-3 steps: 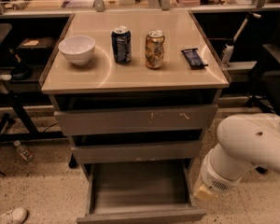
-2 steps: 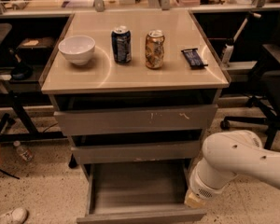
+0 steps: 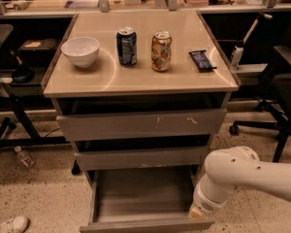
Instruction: Close bottom drawer
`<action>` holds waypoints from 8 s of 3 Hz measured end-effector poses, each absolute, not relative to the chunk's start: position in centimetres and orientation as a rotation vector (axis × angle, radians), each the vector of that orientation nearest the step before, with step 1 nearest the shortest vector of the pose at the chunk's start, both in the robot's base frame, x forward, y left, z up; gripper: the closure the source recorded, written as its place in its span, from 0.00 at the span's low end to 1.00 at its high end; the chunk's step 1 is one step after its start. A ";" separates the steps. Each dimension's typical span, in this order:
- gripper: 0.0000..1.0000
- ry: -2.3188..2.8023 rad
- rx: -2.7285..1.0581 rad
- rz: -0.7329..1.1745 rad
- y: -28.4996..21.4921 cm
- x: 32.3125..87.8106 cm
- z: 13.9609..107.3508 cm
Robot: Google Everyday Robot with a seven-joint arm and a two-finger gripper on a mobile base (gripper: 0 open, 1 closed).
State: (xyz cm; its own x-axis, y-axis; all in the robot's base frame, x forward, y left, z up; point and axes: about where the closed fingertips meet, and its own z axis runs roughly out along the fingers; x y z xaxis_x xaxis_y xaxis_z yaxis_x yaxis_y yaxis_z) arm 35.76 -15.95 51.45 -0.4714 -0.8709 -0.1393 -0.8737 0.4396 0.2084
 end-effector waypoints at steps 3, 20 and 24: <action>1.00 2.772 -1.438 0.595 -17.0 35.2 37.4; 0.89 2.903 -1.228 0.572 -16.8 39.5 19.0; 1.00 2.753 -1.342 0.501 -13.7 45.4 19.6</action>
Offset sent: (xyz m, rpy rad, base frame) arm -0.0085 -0.0166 -0.1728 0.0811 0.1532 -0.1736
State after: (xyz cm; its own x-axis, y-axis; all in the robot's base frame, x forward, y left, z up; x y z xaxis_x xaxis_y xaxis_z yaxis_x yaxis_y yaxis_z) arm 45.42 -13.71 19.58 -0.6256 -0.7606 -0.1737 -0.7730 0.5743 0.2695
